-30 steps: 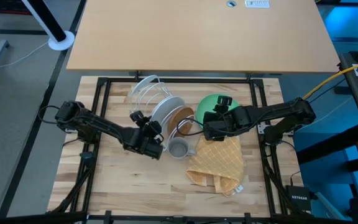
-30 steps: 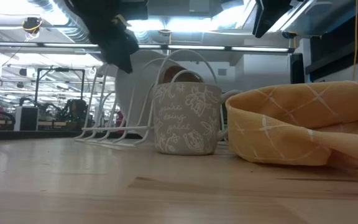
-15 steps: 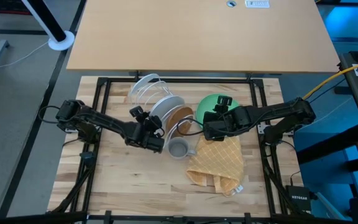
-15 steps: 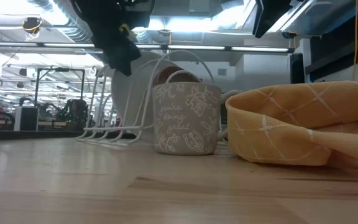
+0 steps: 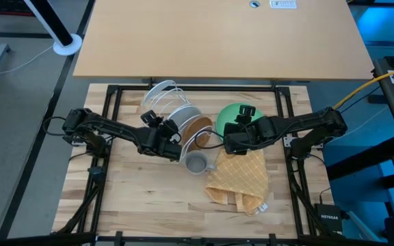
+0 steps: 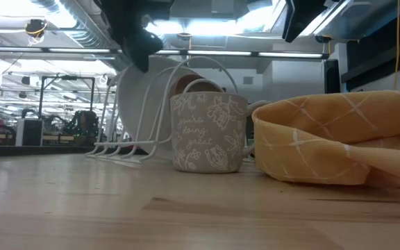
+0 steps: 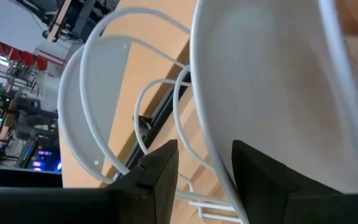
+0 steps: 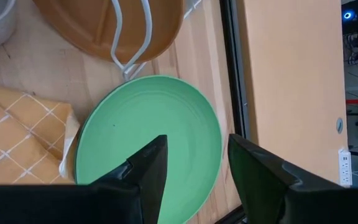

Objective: Sort dishes
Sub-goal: Put the white plate in the dish rack, then put the green plate in the dish rack

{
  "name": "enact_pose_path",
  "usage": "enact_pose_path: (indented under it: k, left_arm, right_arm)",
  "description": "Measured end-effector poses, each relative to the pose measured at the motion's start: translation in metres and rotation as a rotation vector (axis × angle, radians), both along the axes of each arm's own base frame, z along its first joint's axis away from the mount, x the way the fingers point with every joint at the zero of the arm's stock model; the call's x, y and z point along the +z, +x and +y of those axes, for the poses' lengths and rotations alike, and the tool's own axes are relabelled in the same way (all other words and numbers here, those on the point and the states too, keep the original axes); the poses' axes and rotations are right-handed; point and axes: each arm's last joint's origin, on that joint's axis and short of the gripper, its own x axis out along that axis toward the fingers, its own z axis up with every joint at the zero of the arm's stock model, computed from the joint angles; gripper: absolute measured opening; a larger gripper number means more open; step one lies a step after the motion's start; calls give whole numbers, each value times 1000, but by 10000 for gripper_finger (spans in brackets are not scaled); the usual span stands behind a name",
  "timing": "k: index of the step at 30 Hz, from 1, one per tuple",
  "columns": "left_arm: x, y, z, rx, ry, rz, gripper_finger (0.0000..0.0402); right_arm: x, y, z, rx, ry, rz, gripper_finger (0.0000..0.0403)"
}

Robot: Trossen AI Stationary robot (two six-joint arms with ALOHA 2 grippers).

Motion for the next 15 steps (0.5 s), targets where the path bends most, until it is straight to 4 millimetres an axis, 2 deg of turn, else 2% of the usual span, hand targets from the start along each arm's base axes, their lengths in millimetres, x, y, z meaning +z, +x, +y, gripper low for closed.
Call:
enact_pose_path:
  k: [9,15]
  left_arm:
    - [24,5,-1,-37,20,10,141]
    - [39,8,-1,-73,33,20,141]
  right_arm:
    - [0,1,-5,1,-7,14,172]
    - [0,2,-30,-49,-20,59,172]
